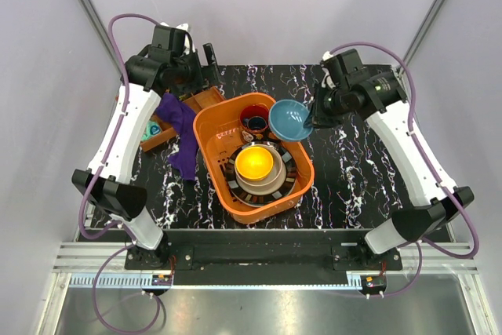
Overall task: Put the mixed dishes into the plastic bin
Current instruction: Place the bowl in the plastic bin.
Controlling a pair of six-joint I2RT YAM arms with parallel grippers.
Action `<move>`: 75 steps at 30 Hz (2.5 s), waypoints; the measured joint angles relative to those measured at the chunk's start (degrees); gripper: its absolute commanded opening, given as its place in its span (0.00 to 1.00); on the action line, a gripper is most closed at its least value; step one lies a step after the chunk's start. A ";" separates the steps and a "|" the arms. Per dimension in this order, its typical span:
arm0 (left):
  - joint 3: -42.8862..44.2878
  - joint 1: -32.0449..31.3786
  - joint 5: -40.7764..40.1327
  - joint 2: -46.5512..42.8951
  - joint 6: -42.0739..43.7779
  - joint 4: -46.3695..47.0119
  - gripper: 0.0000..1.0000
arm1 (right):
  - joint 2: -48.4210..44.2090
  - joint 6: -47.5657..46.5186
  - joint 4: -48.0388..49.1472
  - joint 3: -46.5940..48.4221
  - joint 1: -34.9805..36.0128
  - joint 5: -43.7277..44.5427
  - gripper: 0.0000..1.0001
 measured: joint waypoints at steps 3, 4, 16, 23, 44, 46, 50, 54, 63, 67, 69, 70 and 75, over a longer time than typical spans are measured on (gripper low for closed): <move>-0.02 -0.09 -0.61 0.00 0.00 0.07 0.99 | -0.02 -0.31 0.00 -0.81 2.25 1.44 0.00; -0.02 -0.09 -0.83 0.00 0.00 0.04 0.99 | -0.02 -0.39 -0.04 -1.01 2.91 1.84 0.00; -3.13 -0.09 -2.05 -1.79 -0.22 0.96 0.99 | 4.72 -0.87 -0.24 -1.22 10.14 8.85 0.00; -3.43 -0.09 -2.12 -3.13 -0.24 1.29 0.99 | 9.18 -2.36 2.12 -2.47 12.68 11.61 0.00; -5.01 -0.13 -2.12 -4.68 -0.31 1.36 0.99 | 13.05 -4.04 7.56 -6.36 16.81 11.45 0.00; -5.42 -0.13 -2.12 -5.03 -0.35 1.33 0.99 | 13.79 -4.11 8.13 -6.36 16.83 11.43 0.00; -5.68 -0.13 -2.12 -5.20 -0.39 1.33 0.99 | 15.58 -4.17 9.22 -6.34 16.94 11.39 0.00; -5.68 -0.13 -2.12 -5.20 -0.39 1.33 0.99 | 17.16 -4.42 9.73 -6.34 17.22 10.75 0.00; -5.81 -0.13 -2.19 -5.20 -0.94 1.38 0.99 | 17.70 -5.11 11.13 -7.10 17.51 8.87 0.07; -6.14 -0.15 -2.23 -5.20 -1.33 1.49 0.99 | 17.73 -5.42 11.17 -7.45 17.51 8.59 0.10; -6.29 -0.15 -2.23 -5.20 -1.51 1.53 0.99 | 17.73 -5.64 11.26 -7.54 17.51 8.52 0.13; -6.34 -0.15 -2.23 -5.20 -1.60 1.62 0.99 | 17.73 -5.77 11.28 -7.67 17.51 8.50 0.14; -6.43 -0.15 -2.27 -5.20 -2.16 1.97 0.99 | 17.73 -6.14 11.26 -8.66 17.51 8.39 0.18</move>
